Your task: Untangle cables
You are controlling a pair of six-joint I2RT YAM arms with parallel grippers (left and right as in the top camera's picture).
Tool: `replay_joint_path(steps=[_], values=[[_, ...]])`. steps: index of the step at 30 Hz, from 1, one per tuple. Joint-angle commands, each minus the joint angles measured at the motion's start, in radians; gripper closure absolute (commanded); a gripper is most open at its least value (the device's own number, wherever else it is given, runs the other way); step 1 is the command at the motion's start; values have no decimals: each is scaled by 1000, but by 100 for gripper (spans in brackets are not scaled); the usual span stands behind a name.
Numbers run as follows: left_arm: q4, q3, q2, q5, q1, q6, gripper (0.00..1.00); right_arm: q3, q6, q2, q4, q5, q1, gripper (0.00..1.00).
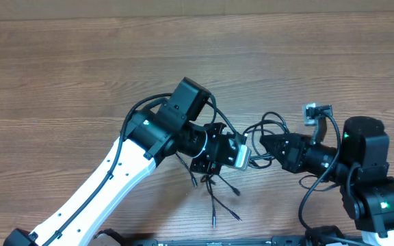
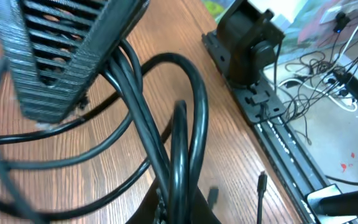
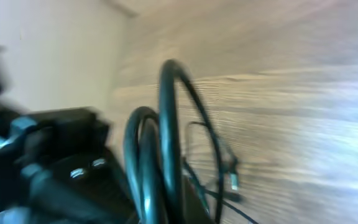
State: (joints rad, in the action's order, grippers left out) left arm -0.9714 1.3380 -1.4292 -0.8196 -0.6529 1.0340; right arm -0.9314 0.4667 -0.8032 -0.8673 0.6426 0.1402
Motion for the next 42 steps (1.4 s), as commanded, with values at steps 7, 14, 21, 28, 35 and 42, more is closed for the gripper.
replay_joint_path(steps=[7,14,21,28,35,42], values=[[51,20,3,206,5,-212,96,-19,43,4,-122,-494,-18,96],[226,20,5,383,5,-500,96,-19,62,-1,-190,-616,-18,96],[358,20,21,433,5,-545,96,-19,65,-36,-213,-634,-18,96],[443,20,84,496,5,-528,96,-19,84,-79,-219,-634,-18,96],[423,20,180,515,5,-392,96,-19,87,-84,-203,-650,-18,96],[414,20,275,512,5,-310,96,-19,87,-84,-218,-637,-18,93]])
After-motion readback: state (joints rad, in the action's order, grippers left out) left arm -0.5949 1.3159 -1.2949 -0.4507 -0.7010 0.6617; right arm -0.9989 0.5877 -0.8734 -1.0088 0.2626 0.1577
